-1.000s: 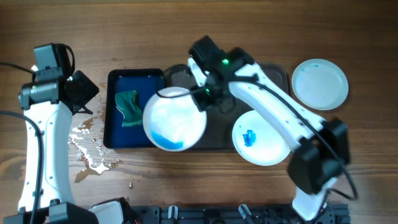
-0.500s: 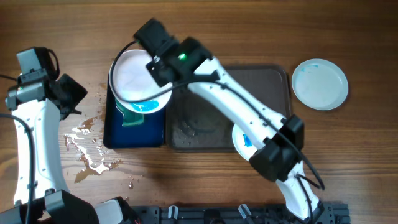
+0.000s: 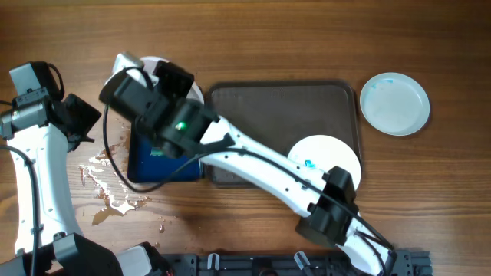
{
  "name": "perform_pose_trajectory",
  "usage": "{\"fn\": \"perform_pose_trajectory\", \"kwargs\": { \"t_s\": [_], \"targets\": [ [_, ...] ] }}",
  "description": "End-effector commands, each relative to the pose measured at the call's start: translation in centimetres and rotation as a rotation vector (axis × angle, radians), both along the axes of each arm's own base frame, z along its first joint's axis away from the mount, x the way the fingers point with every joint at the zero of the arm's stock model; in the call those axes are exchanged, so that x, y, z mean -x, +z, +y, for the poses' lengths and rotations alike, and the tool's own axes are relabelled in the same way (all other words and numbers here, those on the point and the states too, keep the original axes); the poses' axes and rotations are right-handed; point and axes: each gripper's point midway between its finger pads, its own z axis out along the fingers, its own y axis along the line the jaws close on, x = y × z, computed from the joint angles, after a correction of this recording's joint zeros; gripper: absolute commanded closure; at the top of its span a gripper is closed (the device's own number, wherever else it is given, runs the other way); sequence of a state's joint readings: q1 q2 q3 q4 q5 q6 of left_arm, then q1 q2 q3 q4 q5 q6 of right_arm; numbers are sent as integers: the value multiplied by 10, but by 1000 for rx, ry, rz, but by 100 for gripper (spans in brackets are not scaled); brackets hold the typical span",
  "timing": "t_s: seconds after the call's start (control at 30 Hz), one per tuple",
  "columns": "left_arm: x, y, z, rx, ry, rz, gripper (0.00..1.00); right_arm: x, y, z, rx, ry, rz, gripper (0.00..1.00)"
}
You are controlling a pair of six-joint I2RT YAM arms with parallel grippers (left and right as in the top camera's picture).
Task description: Clean dirty plates on tray and stack at the side
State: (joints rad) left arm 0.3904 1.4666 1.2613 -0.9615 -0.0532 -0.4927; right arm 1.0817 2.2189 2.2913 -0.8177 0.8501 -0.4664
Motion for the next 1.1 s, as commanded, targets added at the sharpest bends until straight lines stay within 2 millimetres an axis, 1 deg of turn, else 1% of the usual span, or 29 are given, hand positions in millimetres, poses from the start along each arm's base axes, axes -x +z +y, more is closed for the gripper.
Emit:
{"fn": "perform_pose_trajectory", "kwargs": {
  "t_s": [0.0,0.13,0.17,0.27,0.37,0.43,0.47,0.5,0.53,0.57,0.6,0.63,0.67,0.7,0.73,0.77,0.83,0.9,0.93,0.97,1.0,1.03,1.07],
  "targets": [
    [-1,-2,-1,26,17,-5,48,1,8,1,162,25,-76,95],
    [-1,-2,0,27,20,-6,49,7,14,10,224,73,-107,95],
    [-1,-2,0,31,33,-9,49,13,15,16,266,107,-113,95],
    [-1,-2,0,31,34,-9,51,16,21,24,280,132,-143,95],
    [-1,-2,0,31,34,-9,51,13,29,23,294,117,-173,96],
    [-1,-2,0,31,33,-9,51,13,28,23,281,113,-171,95],
    [-1,-2,0,31,33,-9,52,12,28,22,227,91,-164,95],
    [-1,-2,0,31,33,-8,52,11,14,22,113,79,-93,96],
    [-1,-2,0,31,33,-8,52,11,-4,22,5,80,7,96],
    [-1,-2,0,32,33,-7,52,11,-30,20,-165,53,185,96],
    [-1,-2,0,31,34,-7,53,6,-45,15,-315,3,325,96],
    [-1,-2,0,31,34,-7,55,1,-53,11,-415,-32,417,96],
    [-1,-2,0,31,34,-7,56,-3,-55,7,-475,-58,468,96],
    [-1,-3,-1,32,33,-6,57,-15,-57,-6,-598,-121,569,96],
    [-1,-3,-1,33,33,-5,59,-20,-56,-13,-666,-146,634,96],
    [-1,-4,-2,35,30,-3,60,-32,-54,-32,-765,-201,727,95],
    [-5,-7,-11,61,5,-1,60,-52,-51,-81,-880,-319,848,96],
    [-12,-17,-25,83,-39,22,60,-73,-63,-156,-912,-497,920,95],
    [-16,-26,-37,93,-76,51,60,-79,-73,-204,-902,-615,938,96],
    [-19,-32,-45,97,-98,68,60,-82,-77,-234,-891,-677,947,95],
    [-23,-38,-54,102,-127,86,60,-83,-84,-280,-871,-770,952,95],
    [-25,-43,-61,104,-147,99,60,-81,-87,-311,-859,-845,949,95],
    [-27,-47,-69,106,-171,110,59,-77,-92,-354,-839,-950,941,95]
  ]
}}
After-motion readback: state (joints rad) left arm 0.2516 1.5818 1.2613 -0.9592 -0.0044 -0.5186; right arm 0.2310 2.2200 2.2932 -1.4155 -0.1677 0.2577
